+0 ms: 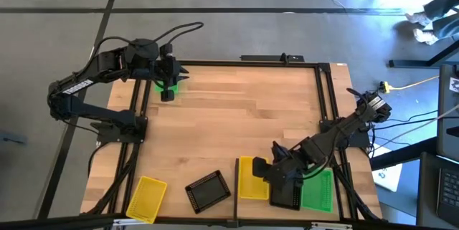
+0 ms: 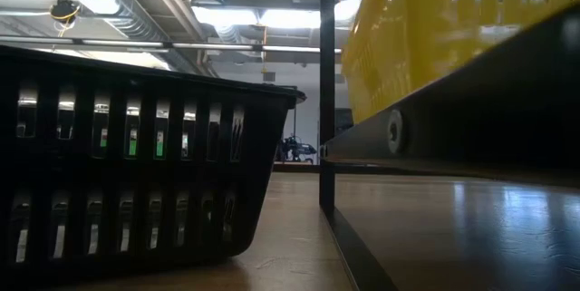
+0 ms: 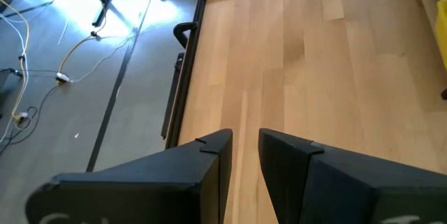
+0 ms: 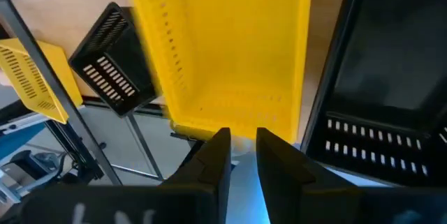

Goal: Stack baskets on shelf by color
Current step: Stack the green bin on top of the green bins on the shelf

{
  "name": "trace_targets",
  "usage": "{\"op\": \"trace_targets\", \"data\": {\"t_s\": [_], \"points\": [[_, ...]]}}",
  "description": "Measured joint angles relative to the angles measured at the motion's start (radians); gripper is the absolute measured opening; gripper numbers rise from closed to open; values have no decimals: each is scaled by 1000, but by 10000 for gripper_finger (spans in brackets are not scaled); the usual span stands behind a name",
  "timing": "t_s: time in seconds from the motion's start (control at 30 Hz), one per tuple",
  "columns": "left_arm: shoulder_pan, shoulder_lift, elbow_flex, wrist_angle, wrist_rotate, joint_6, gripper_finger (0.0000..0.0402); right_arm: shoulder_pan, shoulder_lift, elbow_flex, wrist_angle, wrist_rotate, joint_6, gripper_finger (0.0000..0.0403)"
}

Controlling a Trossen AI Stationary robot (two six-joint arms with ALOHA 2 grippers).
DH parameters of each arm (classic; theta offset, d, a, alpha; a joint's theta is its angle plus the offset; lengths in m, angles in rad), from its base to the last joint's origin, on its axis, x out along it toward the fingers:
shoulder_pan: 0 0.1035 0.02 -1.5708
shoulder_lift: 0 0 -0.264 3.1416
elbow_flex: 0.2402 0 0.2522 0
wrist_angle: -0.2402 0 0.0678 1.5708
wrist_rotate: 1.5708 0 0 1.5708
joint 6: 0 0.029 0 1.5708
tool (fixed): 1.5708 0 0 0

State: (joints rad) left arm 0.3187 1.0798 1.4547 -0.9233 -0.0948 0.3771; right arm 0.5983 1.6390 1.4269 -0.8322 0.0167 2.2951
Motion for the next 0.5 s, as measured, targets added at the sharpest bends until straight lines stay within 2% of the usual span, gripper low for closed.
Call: {"op": "trace_targets", "data": {"t_s": [0.2,0.5], "points": [[0,0,0,0,0,0,64,0,0,0,-20,8,-4,67],[2,0,0,-14,0,-48,64,0,-14,0,-120,209,-73,67]]}}
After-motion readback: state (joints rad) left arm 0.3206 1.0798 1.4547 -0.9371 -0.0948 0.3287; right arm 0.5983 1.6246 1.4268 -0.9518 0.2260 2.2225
